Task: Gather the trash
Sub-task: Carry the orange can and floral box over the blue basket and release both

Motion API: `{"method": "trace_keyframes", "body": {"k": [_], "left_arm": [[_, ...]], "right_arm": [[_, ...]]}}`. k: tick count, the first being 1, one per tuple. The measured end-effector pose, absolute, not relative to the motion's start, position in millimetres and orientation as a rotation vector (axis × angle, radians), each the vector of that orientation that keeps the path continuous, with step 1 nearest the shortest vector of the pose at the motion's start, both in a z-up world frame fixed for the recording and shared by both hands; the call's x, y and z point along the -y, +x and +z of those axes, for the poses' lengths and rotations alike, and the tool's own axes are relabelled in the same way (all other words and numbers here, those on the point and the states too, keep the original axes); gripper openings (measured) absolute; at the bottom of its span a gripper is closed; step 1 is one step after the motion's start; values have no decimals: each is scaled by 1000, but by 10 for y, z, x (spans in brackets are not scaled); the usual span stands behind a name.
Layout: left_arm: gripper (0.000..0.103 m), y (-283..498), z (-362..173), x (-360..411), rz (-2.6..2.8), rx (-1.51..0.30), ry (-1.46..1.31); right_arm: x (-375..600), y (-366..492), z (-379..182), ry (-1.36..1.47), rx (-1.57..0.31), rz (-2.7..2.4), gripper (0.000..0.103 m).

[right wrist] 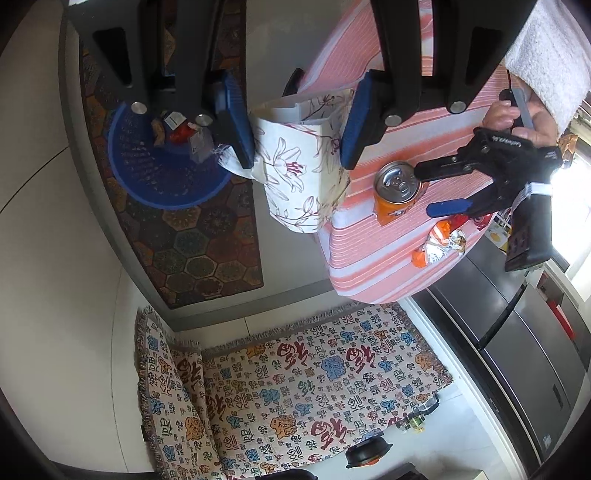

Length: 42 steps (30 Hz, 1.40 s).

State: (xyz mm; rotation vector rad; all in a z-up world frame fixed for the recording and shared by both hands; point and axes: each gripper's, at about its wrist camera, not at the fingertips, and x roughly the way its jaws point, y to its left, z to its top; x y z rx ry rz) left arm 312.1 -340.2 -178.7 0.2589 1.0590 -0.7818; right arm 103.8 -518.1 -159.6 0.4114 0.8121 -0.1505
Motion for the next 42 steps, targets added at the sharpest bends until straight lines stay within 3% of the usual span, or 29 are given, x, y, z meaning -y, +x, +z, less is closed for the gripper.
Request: {"method": "trace_keyframes", "body": {"k": [1, 2, 4, 14, 22, 29, 42], "left_arm": [[96, 3173, -1841, 3421, -786, -1079, 253], [83, 3186, -1875, 3419, -787, -1090, 245], [79, 3217, -1899, 3388, -789, -1102, 210], [79, 3032, -1695, 3286, -724, -1030, 118], [79, 2744, -1560, 4031, -781, -977, 157], [79, 2749, -1858, 4720, -805, -1017, 156], [80, 2801, -2549, 5255, -804, -1066, 204]], "right_arm": [[5182, 1040, -1604, 410, -813, -150, 48], [5184, 1042, -1612, 409, -815, -151, 48], [5199, 1036, -1631, 410, -816, -153, 48], [5414, 1011, -1647, 447, -811, -193, 48], [5828, 928, -1604, 450, -822, -340, 48], [6374, 894, -1788, 487, -852, -479, 48], [7073, 1122, -2387, 566, -930, -513, 48]]}}
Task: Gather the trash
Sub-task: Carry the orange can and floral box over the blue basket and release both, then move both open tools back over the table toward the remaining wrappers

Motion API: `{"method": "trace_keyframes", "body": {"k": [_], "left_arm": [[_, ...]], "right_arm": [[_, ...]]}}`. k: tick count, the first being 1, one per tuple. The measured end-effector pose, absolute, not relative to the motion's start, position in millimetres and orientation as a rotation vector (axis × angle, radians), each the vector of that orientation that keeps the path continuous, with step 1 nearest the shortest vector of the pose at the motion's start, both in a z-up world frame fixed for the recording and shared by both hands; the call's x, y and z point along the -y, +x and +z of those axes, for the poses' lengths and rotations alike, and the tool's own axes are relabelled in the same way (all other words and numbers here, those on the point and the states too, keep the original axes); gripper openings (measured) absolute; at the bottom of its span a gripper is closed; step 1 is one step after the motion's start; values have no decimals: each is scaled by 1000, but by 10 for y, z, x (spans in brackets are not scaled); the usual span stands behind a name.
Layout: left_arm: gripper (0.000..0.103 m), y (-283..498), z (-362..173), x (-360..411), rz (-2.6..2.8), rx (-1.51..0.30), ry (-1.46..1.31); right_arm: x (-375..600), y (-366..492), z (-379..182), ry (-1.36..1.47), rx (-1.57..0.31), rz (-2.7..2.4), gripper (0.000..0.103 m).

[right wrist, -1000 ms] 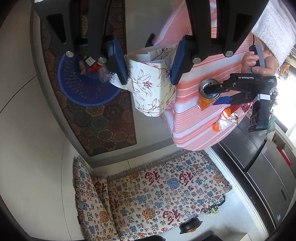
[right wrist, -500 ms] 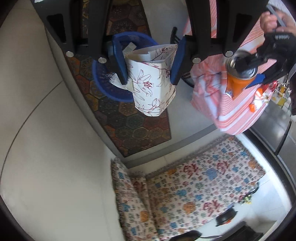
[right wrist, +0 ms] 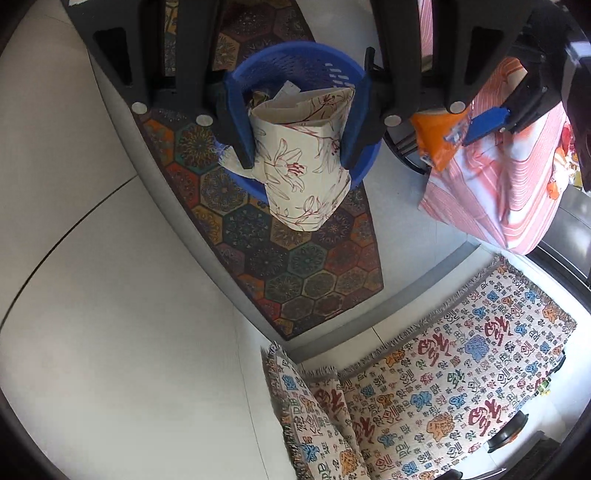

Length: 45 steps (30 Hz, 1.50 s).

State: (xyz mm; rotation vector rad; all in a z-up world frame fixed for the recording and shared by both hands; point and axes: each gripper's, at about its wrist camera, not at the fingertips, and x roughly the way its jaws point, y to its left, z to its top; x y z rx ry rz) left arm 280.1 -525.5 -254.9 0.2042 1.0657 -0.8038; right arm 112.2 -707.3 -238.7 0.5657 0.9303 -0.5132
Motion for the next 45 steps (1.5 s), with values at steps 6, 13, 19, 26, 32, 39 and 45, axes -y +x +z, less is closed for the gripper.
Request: {"method": "trace_keyframes", "body": {"k": [6, 13, 19, 26, 32, 39, 45], "left_arm": [[86, 2850, -2811, 5441, -805, -1072, 255], [98, 2899, -2828, 5410, -772, -1041, 204], [98, 2647, -1785, 4813, -731, -849, 76], [101, 1993, -726, 3519, -620, -775, 20], [102, 1498, -811, 2284, -430, -807, 73], [102, 1784, -1611, 975, -137, -893, 64], [102, 2142, -1998, 320, -36, -939, -11]], "right_arm": [[7236, 1236, -2615, 597, -961, -506, 50], [7315, 1255, -2645, 630, -932, -506, 61], [7005, 992, -1885, 472, -726, -578, 61], [6164, 643, -883, 217, -408, -632, 64], [5199, 888, -838, 126, -434, -502, 65], [3655, 1405, -1445, 67, -701, -121, 65], [2658, 1759, -1973, -22, -861, 26, 65]]}}
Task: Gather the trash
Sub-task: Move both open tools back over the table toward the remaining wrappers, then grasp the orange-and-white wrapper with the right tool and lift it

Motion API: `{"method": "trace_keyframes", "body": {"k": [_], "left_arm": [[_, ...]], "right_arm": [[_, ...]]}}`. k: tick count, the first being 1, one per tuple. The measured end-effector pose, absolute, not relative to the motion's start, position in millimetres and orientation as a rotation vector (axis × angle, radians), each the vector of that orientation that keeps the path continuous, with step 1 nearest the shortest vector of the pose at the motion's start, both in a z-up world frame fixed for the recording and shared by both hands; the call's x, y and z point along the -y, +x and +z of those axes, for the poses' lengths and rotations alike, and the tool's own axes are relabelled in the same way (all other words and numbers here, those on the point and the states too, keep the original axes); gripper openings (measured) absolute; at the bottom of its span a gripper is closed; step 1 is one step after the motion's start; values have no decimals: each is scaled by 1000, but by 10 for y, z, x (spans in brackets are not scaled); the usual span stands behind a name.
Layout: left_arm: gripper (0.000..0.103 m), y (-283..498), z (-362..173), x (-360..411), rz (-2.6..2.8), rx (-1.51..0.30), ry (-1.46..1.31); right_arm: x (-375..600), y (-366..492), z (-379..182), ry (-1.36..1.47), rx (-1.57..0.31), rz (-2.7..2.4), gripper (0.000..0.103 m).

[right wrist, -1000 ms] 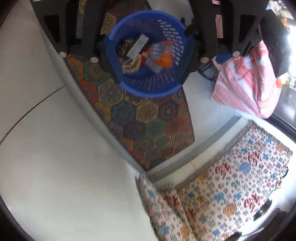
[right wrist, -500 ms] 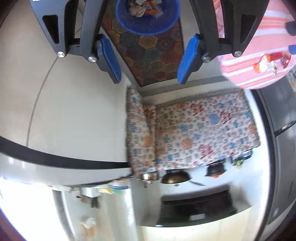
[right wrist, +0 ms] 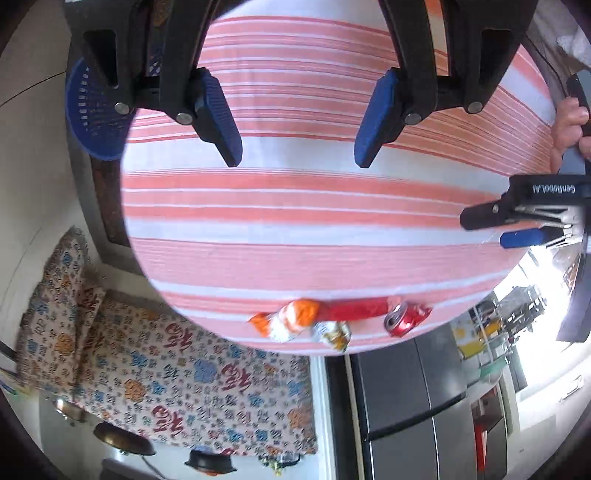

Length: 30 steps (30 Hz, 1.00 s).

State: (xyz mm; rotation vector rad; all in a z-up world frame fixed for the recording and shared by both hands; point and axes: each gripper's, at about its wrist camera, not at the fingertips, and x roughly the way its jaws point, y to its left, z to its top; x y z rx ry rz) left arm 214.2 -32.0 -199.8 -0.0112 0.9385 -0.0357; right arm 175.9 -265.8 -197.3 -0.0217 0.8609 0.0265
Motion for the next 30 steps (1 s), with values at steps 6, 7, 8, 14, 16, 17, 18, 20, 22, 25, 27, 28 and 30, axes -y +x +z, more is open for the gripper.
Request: {"method": "trace_keyframes", "body": {"k": [6, 7, 8, 14, 16, 17, 18, 20, 22, 25, 27, 28, 30], "left_arm": [[102, 2415, -2198, 51, -1, -972, -34], [102, 2422, -2200, 46, 5, -964, -21], [102, 2446, -2219, 31, 9, -969, -12], [103, 2499, -2216, -64, 12, -961, 8], [103, 2517, -2215, -87, 7, -959, 4], [103, 2520, -2213, -92, 9, -956, 2], [103, 2520, -2214, -92, 10, -953, 1], [103, 2524, -2219, -77, 19, -944, 0], [103, 2523, -2219, -76, 24, -942, -1], [103, 2523, -2219, -80, 27, -941, -3], [103, 2523, -2218, -84, 26, -941, -4], [103, 2519, -2218, -82, 26, -941, -3], [103, 2518, -2218, -84, 25, -941, -4]], "right_arm": [[2272, 2318, -2178, -91, -914, 6, 66], [2248, 2380, -2173, -83, -917, 4, 66], [2199, 2360, -2182, -70, -920, 3, 66], [2161, 2466, -2231, -83, -955, 27, 66], [2224, 2521, -2218, -86, -976, 32, 65], [2279, 2582, -2205, -73, -986, 31, 65], [2342, 2656, -2185, -48, -993, 24, 65], [2483, 2829, -2123, 16, -987, -4, 65], [2639, 3067, -2016, 93, -961, -48, 65], [2800, 3477, -1891, 220, -922, -112, 65], [2823, 3759, -1901, 294, -925, -122, 65], [2814, 3875, -1941, 316, -935, -130, 65], [2812, 4045, -2037, 347, -945, -168, 65]]}}
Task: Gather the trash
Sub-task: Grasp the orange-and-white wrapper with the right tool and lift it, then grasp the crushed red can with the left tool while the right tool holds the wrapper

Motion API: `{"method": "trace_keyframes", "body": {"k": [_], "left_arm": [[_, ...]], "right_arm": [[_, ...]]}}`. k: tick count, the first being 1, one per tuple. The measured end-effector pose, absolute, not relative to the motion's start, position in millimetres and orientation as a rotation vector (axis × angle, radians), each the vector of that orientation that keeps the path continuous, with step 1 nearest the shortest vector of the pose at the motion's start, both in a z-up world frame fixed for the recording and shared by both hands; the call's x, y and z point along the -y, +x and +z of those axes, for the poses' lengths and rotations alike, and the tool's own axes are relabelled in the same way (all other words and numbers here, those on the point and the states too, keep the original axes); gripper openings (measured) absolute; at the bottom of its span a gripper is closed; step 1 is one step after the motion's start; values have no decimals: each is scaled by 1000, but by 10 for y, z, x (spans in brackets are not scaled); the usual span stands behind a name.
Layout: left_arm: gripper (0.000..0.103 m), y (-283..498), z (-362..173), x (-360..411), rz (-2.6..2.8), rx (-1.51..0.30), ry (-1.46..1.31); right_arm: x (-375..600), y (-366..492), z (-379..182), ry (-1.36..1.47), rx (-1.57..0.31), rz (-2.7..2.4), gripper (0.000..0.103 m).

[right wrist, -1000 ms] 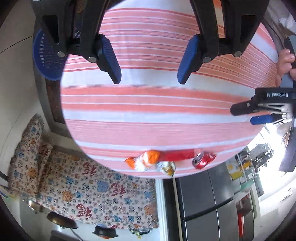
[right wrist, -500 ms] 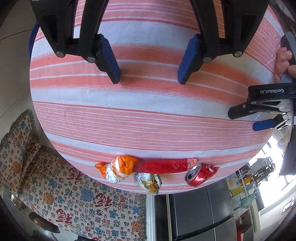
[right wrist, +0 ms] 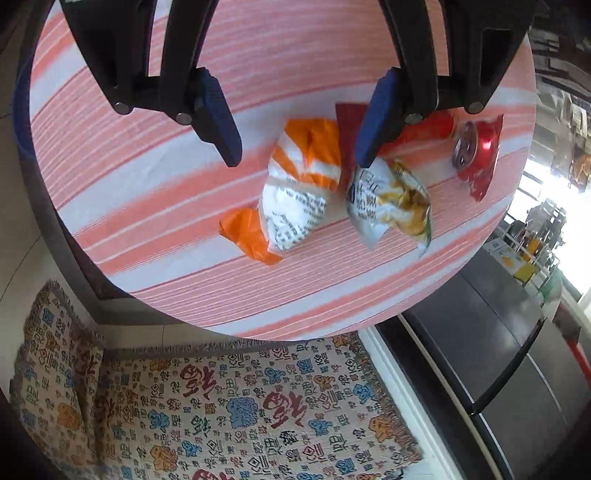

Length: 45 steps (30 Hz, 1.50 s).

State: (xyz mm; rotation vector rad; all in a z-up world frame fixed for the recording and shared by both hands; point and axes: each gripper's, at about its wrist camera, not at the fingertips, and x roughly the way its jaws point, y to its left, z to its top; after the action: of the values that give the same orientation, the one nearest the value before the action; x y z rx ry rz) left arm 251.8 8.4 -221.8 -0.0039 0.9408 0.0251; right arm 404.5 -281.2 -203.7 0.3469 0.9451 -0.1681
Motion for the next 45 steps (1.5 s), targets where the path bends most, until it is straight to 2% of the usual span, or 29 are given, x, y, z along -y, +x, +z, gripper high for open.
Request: {"method": "trace_keyframes", "body": {"k": [2, 5, 10, 14, 19, 25, 28, 29, 30, 41, 43, 44, 45], "left_arm": [[103, 2517, -2219, -81, 25, -941, -4], [103, 2519, -2219, -78, 24, -941, -3], [103, 2521, -2221, -83, 26, -940, -2], [103, 2526, -2223, -92, 25, -941, -3], [102, 2550, -2113, -130, -18, -945, -33], [102, 2890, -1676, -220, -92, -897, -16], [95, 3214, -1600, -189, -93, -894, 43], [88, 3323, -1594, -155, -99, -900, 55], [87, 3420, -1599, -117, -108, -906, 63], [87, 3968, -1847, 140, -19, -946, 212], [79, 3985, -1871, 114, -18, -946, 206], [59, 3995, -1881, 94, -30, -954, 197], [55, 3992, -1875, 87, -36, -950, 192]], "right_arm": [[2874, 4150, -2139, 396, -957, -201, 65], [2975, 4169, -2179, 443, -960, -189, 45], [3079, 3948, -1951, 332, -992, -148, 45], [2954, 3469, -1749, 83, -1033, -99, 45], [2680, 2745, -1857, -75, -1060, -14, 45], [2454, 2412, -1942, -80, -989, 8, 45], [2374, 2409, -1956, -80, -976, 29, 45], [2345, 2399, -1956, -82, -973, 32, 45], [2336, 2403, -1961, -82, -971, 35, 45], [2303, 2399, -2014, -86, -969, 43, 45], [2308, 2397, -2015, -83, -968, 43, 45], [2315, 2392, -2013, -80, -966, 43, 45], [2327, 2384, -2008, -78, -963, 40, 45]]}}
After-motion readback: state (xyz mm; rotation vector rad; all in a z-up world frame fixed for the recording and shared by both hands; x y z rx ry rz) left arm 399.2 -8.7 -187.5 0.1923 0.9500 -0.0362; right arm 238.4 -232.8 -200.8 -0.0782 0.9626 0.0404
